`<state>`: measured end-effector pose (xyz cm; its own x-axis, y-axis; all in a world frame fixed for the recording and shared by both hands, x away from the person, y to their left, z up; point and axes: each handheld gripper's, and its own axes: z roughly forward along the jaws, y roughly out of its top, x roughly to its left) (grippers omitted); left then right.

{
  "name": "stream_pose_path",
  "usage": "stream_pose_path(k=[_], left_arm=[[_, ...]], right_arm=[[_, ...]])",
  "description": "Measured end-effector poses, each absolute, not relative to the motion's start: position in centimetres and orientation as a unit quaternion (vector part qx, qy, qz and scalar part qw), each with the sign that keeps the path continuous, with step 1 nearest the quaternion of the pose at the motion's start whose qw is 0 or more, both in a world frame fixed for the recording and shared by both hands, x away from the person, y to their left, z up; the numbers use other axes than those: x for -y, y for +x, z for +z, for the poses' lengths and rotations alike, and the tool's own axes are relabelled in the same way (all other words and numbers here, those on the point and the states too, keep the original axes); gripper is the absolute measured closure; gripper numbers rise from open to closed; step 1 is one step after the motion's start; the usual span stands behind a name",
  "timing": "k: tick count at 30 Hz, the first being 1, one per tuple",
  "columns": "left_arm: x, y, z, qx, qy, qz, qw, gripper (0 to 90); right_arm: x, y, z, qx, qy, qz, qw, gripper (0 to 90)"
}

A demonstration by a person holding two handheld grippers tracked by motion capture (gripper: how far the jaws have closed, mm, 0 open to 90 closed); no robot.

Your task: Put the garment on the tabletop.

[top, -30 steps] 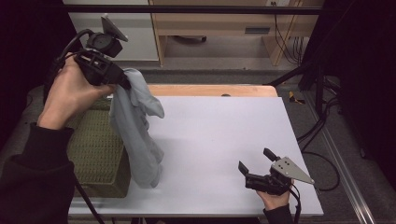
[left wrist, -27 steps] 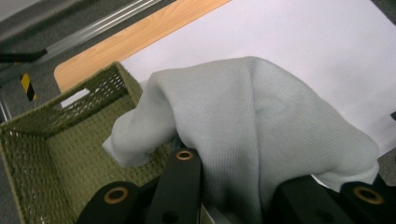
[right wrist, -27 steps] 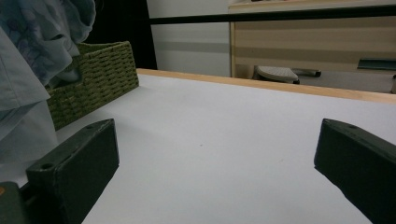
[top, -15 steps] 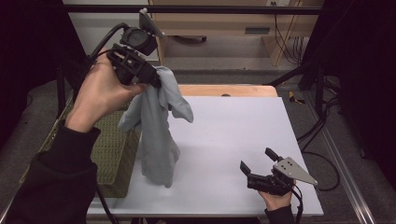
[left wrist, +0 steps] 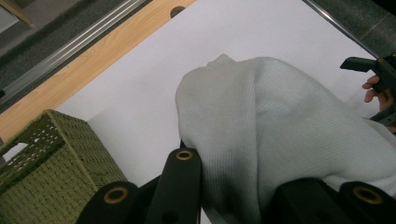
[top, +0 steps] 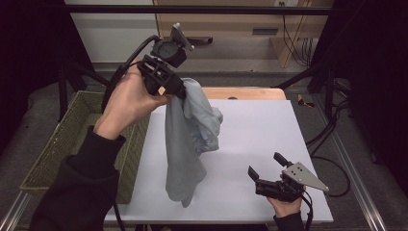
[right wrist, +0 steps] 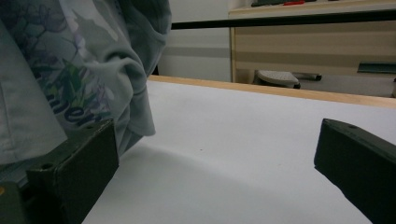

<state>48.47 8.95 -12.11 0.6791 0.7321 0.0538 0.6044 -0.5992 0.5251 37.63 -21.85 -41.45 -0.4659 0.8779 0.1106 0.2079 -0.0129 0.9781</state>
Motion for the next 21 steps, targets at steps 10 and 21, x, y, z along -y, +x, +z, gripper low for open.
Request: stream_pose_path(k=[10,21], left_arm=[[-8.4,49.6,-16.0,-0.378,0.888,0.117,0.233,81.6],[-9.0,50.4,-21.1,-0.375,0.886,0.095,0.256,81.4]], right_arm=[[21.7,37.6,-41.6,-0.641,0.418,0.574,0.292,0.1],[21.8,37.7,-41.6,-0.639,0.416,0.579,0.29,0.1]])
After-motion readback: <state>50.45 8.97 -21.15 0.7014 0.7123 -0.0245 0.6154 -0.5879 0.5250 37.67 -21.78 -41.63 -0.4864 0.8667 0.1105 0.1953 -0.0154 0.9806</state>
